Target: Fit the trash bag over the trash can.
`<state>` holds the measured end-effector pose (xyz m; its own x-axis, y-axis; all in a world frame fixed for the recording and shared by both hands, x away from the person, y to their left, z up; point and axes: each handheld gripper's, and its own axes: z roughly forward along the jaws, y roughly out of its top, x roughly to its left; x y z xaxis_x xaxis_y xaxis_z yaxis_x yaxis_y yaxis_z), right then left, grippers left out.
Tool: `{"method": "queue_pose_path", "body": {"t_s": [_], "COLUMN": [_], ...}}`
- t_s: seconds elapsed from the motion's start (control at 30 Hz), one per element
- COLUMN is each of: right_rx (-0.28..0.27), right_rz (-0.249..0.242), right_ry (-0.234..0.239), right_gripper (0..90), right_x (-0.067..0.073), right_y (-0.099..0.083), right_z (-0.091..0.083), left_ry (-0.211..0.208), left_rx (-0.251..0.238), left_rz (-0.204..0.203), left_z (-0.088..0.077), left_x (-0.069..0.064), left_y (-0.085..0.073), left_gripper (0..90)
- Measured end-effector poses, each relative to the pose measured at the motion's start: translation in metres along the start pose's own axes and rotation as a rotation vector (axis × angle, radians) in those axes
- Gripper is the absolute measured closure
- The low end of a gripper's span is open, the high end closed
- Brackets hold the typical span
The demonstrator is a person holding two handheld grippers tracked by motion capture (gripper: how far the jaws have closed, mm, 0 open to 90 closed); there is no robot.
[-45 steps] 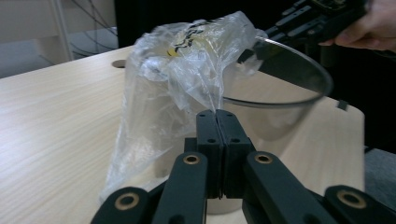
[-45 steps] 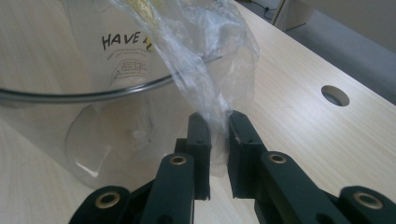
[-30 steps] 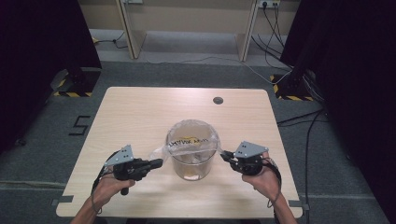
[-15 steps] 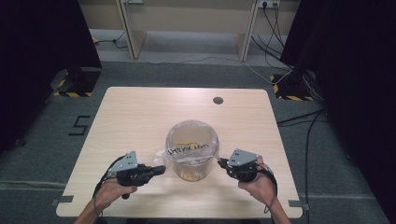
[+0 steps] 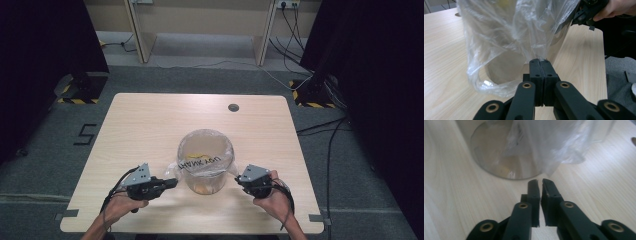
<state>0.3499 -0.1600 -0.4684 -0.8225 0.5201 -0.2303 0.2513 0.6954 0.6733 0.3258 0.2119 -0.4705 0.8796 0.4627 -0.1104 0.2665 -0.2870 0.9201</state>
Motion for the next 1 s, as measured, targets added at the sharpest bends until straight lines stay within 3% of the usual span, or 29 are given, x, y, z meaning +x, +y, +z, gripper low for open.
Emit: {"method": "queue_pose_path", "body": {"t_s": [0.07,0.1,0.23,0.37,0.57,0.6,0.63,0.67,0.7,0.73,0.77,0.8,0.87,1.0], "right_rx": [-0.04,-0.04,-0.11,-0.161,-0.167,-0.168,-0.168,-0.167,-0.167,-0.156,-0.156,-0.167,-0.173,-0.186], "right_rz": [0.067,0.067,0.13,0.118,0.073,0.036,0.036,-0.03,-0.03,-0.085,-0.085,-0.113,-0.139,-0.136], "right_ry": [-0.012,-0.012,-0.084,-0.094,-0.097,-0.092,-0.092,-0.083,-0.083,-0.098,-0.098,-0.113,-0.119,-0.124], "right_gripper": [70.3,70.3,51.4,44.4,41.4,50.4,50.4,62.0,62.0,74.5,74.5,83.2,86.9,89.8], "right_x": [-0.002,-0.002,0.001,0.009,0.016,0.015,0.015,0.017,0.017,0.018,0.018,0.019,0.021,0.023], "right_y": [0.006,0.006,0.012,0.021,0.036,0.039,0.039,0.041,0.041,0.044,0.044,0.044,0.044,0.043], "right_z": [-0.015,-0.015,-0.049,-0.059,-0.042,-0.038,-0.038,-0.037,-0.037,-0.038,-0.038,-0.042,-0.046,-0.052], "left_ry": [-0.001,-0.001,0.007,0.008,0.008,0.008,0.006,0.007,0.007,0.008,0.008,0.006,0.003,-0.007], "left_rx": [0.004,0.004,-0.006,-0.014,-0.015,-0.018,-0.02,-0.02,-0.02,-0.024,-0.024,-0.03,-0.035,-0.052], "left_rz": [0.033,0.033,0.046,0.056,0.061,0.063,0.062,0.066,0.066,0.067,0.067,0.071,0.076,0.092], "left_z": [0.002,0.002,0.0,0.0,0.0,-0.001,-0.002,-0.002,-0.002,-0.003,-0.003,-0.003,-0.004,-0.008], "left_x": [-0.006,-0.006,-0.008,-0.012,-0.014,-0.014,-0.014,-0.014,-0.014,-0.014,-0.014,-0.015,-0.016,-0.021], "left_y": [0.006,0.006,0.011,0.014,0.016,0.017,0.017,0.017,0.017,0.018,0.018,0.019,0.019,0.024], "left_gripper": [84.4,83.5,81.8,80.5,79.8,79.7,79.7,79.5,79.5,79.7,79.8,80.0,80.1,80.1]}}
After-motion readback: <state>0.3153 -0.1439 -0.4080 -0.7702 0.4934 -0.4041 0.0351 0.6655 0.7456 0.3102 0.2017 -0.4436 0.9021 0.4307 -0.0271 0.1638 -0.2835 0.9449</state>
